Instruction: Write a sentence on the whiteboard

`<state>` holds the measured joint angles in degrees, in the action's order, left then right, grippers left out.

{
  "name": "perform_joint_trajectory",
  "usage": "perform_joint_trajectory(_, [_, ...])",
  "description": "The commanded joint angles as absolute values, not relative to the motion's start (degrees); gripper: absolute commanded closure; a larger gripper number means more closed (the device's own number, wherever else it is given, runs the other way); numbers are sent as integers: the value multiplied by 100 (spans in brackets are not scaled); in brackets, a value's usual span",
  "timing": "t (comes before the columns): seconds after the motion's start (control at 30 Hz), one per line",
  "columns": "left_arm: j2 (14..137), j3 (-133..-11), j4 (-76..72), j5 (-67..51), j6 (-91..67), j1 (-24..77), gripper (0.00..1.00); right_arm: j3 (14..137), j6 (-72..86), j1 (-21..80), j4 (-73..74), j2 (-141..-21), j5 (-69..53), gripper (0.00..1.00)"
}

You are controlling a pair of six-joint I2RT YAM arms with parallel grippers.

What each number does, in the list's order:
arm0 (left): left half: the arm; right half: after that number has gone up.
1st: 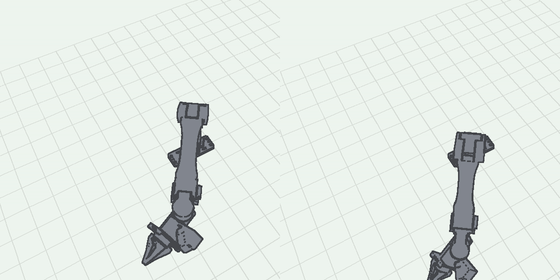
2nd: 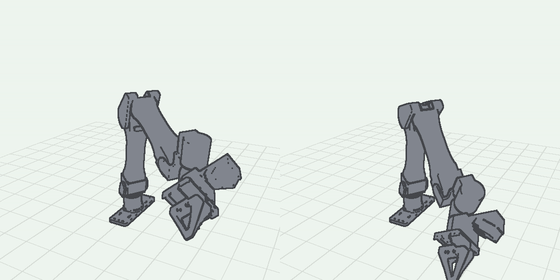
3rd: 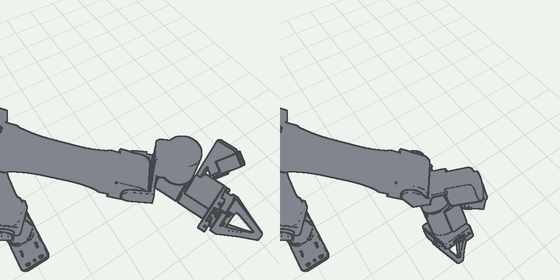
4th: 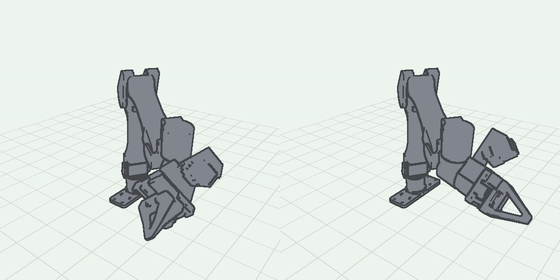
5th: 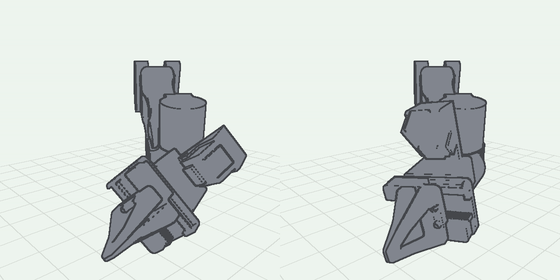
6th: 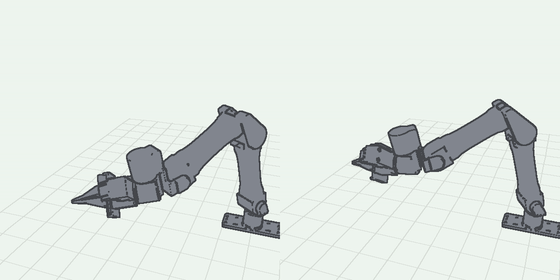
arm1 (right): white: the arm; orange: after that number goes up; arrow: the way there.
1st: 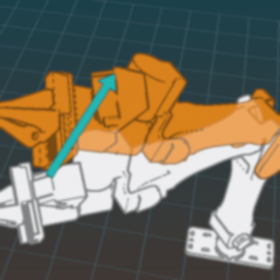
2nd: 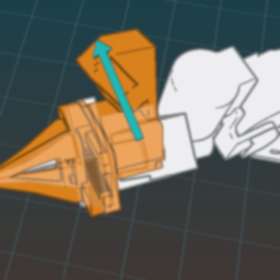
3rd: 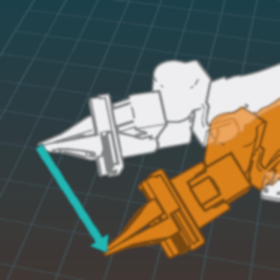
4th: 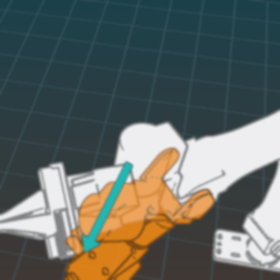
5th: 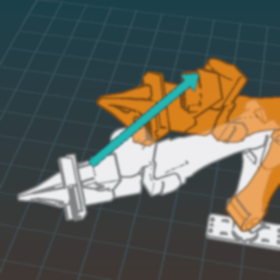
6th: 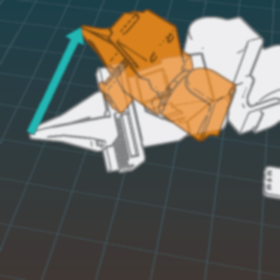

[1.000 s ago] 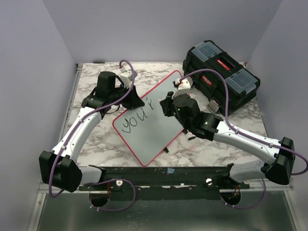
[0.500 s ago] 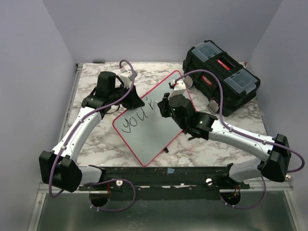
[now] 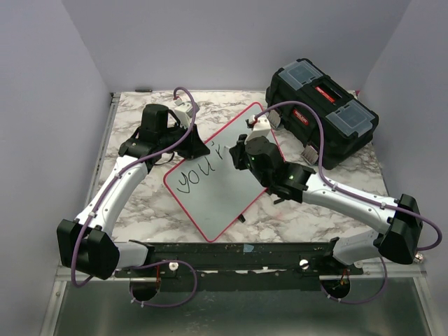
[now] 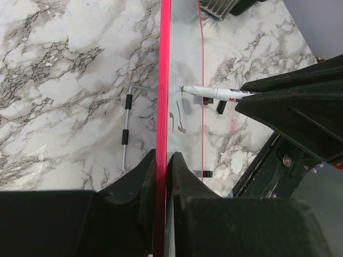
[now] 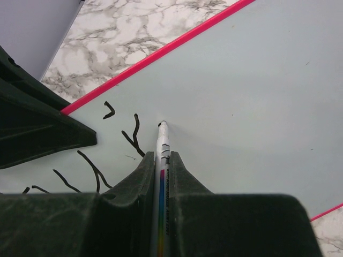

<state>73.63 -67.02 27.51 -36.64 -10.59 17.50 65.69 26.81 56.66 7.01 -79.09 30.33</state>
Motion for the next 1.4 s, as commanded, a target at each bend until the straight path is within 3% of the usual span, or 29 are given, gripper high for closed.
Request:
perform_joint_trajectory(0.0, [7405, -6576, 2966, -3472, -607, 1863, 100, 6452, 2726, 5569, 623, -8013, 3100, 99])
perform_joint_trajectory(1.37, [7401, -6609, 3003, -3416, -593, 1872, 100, 6483, 2623, 5511, 261, -8088, 2062, 99])
